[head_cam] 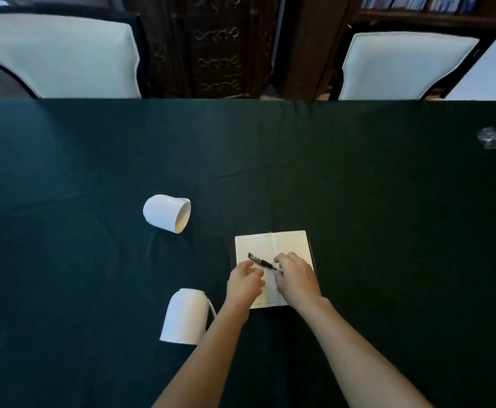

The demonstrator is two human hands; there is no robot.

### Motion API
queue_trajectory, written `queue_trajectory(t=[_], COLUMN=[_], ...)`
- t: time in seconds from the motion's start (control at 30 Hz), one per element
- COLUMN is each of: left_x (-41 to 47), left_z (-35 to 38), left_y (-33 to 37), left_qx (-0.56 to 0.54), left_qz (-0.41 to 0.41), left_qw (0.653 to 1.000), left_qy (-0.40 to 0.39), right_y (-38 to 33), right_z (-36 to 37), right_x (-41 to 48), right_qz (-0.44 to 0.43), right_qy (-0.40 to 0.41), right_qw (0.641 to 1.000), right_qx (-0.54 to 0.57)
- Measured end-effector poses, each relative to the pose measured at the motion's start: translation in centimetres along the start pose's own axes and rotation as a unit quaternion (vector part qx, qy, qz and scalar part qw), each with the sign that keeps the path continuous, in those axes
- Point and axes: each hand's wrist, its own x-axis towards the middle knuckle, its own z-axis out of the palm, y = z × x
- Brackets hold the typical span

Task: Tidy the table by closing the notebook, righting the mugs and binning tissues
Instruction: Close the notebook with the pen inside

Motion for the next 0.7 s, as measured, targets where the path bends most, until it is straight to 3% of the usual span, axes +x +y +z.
queue_trajectory(t=[0.33,0.7], left_x=[0.7,0.4], left_z=[2.6,3.9], left_y=[-0.8,-0.4], left_qx=[0.025,0.077], left_qz=[0.008,0.053], left_qw=[1.000,0.995], left_qy=[0.000,0.027], right_y=[1.0,2.2], right_z=[1.1,1.0], right_x=[0.1,0.0], right_qz=[0.105,0.090], right_qy=[0.047,0.041], right_qw=[0.977,0.973], right_qx=[0.180,0.206])
